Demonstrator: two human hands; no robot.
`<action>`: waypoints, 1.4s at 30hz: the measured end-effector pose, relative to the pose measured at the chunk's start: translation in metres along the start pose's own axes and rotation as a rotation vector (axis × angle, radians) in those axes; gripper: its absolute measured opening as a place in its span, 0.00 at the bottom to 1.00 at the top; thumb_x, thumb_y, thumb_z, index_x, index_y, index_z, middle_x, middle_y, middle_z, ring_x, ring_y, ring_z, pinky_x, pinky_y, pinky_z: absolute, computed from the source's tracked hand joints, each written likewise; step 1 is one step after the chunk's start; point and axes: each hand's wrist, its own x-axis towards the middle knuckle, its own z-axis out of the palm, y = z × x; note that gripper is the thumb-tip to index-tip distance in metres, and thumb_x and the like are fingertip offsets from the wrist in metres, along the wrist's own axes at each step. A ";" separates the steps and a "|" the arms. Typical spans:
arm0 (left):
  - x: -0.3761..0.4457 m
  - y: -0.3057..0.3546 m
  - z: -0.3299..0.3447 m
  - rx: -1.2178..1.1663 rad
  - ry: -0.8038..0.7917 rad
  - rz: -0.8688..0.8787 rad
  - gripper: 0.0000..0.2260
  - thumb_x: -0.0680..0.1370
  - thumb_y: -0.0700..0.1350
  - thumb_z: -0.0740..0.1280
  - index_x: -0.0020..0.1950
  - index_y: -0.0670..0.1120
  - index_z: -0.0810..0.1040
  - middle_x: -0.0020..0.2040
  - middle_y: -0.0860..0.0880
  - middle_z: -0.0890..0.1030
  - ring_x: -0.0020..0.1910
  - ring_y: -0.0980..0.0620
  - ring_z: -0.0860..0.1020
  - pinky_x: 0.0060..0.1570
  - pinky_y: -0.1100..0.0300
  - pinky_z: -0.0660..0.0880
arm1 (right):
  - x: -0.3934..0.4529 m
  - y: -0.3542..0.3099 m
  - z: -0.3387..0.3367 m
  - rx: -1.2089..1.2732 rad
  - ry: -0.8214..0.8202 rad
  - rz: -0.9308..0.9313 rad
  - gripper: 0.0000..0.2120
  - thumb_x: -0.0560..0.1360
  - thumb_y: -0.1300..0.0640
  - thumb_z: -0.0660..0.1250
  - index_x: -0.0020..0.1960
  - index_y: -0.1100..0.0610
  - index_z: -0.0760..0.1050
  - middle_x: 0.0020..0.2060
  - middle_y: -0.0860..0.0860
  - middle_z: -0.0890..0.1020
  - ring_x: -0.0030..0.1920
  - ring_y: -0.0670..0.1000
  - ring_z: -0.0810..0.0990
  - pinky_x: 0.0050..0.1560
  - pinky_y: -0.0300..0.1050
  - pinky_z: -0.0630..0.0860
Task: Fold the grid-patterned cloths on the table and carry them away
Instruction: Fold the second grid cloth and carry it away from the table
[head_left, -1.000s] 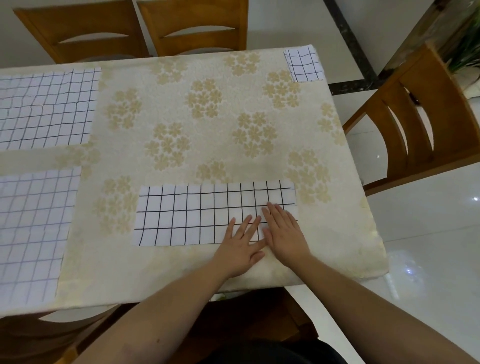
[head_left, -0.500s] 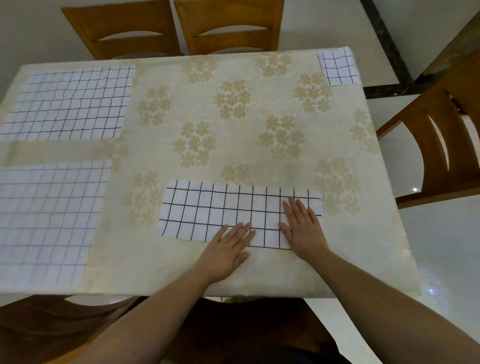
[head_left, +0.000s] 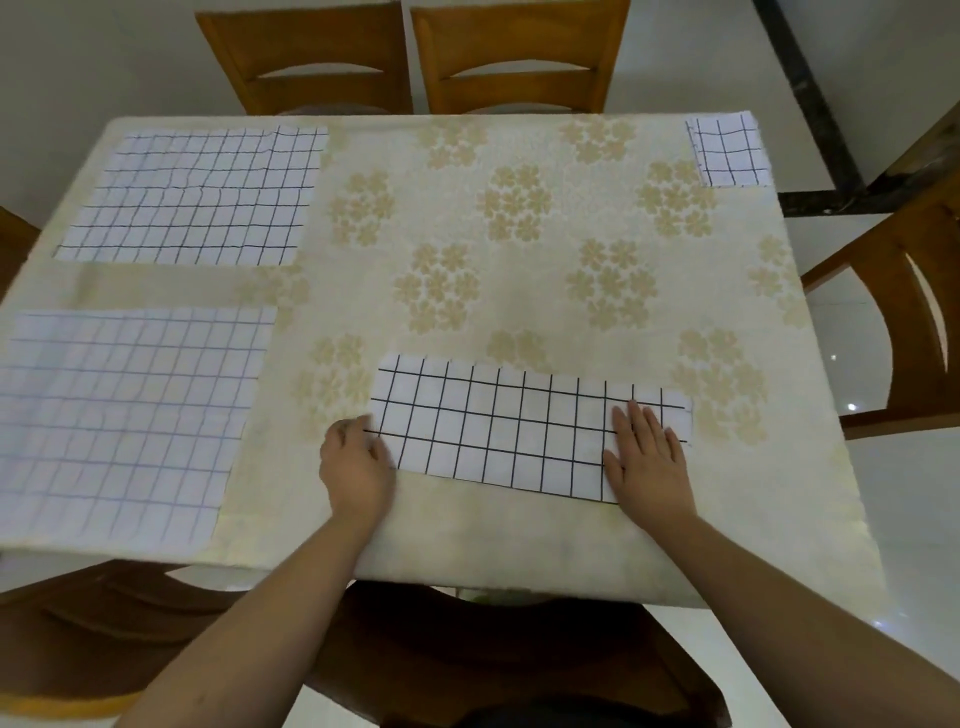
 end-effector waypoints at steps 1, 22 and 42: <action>0.003 0.004 -0.004 -0.028 -0.010 -0.128 0.16 0.77 0.44 0.66 0.64 0.45 0.75 0.64 0.41 0.72 0.61 0.39 0.72 0.58 0.44 0.70 | -0.002 -0.006 -0.001 0.011 0.014 -0.011 0.30 0.80 0.42 0.43 0.78 0.54 0.53 0.77 0.53 0.56 0.77 0.53 0.53 0.75 0.51 0.48; -0.007 0.044 -0.058 -0.625 -0.326 -0.137 0.09 0.78 0.44 0.68 0.57 0.49 0.75 0.44 0.50 0.83 0.42 0.49 0.82 0.46 0.55 0.80 | -0.032 -0.099 0.011 0.064 -0.186 -0.283 0.37 0.74 0.35 0.33 0.79 0.52 0.41 0.76 0.45 0.40 0.77 0.47 0.40 0.73 0.45 0.36; -0.109 0.196 0.001 -0.219 -0.418 0.608 0.07 0.78 0.46 0.63 0.52 0.49 0.79 0.47 0.51 0.81 0.45 0.51 0.78 0.43 0.56 0.73 | -0.015 -0.052 -0.107 1.490 -0.119 0.493 0.23 0.78 0.38 0.58 0.41 0.57 0.76 0.33 0.50 0.80 0.36 0.52 0.82 0.43 0.51 0.81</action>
